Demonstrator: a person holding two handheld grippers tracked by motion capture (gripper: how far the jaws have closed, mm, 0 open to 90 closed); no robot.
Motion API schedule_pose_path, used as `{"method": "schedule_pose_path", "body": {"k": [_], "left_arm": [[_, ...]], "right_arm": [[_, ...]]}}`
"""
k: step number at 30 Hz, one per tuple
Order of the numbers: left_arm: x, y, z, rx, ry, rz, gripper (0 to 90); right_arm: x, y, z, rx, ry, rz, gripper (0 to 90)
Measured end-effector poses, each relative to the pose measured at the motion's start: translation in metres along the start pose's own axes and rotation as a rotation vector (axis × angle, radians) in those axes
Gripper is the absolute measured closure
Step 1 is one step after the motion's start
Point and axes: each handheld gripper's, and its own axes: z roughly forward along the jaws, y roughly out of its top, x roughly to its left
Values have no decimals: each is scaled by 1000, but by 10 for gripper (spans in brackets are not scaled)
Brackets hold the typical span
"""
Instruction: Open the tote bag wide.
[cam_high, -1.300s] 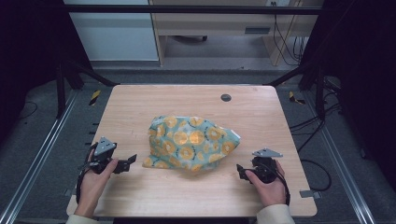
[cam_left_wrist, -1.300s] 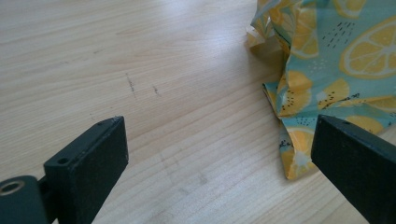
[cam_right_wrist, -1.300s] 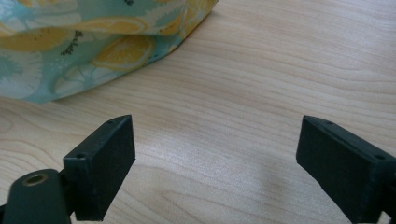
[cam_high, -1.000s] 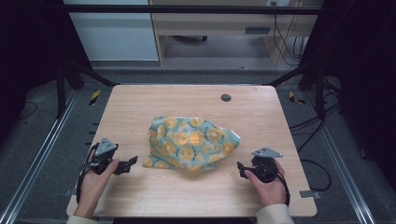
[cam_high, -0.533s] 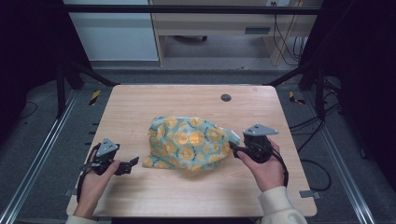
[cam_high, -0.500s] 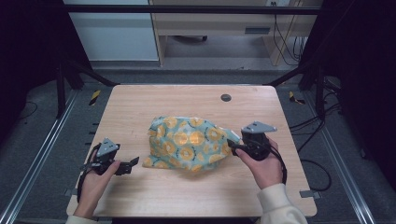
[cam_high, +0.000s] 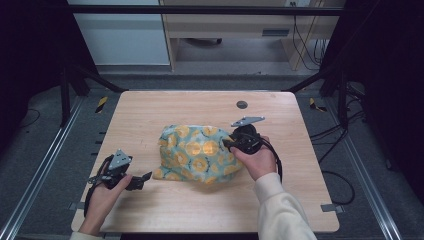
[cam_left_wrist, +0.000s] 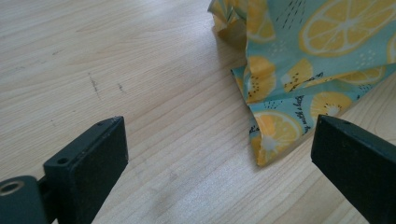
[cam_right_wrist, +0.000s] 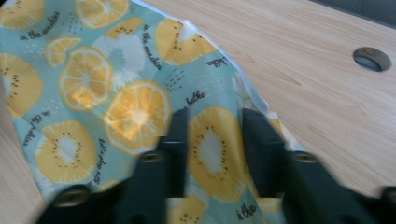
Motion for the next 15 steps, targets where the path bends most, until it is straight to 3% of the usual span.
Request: {"method": "schedule_pose_path", "body": {"k": [4,5,10,11,12,15], "left_arm": [[0,1,-1,-11,-1,-8,35],[1,1,-1,-10,2,-9,35],[4,1,-3,-21,8,-20,35],[4,1,-3,-21,8,-20,36],[4,1,-4,-21,10,-21,36],[4,1,-4,-19,11,-23,36]], "right_arm": [[5,6,-5,-43,33,2,891],[5,6,-5,-43,33,2,891],[20,14,-31,-197,91,-16,900],[20,14,-31,-197,91,-16,900],[29,13,-40,-230,125,-23,900],[42,7,-48,-250,147,-46,900]]}}
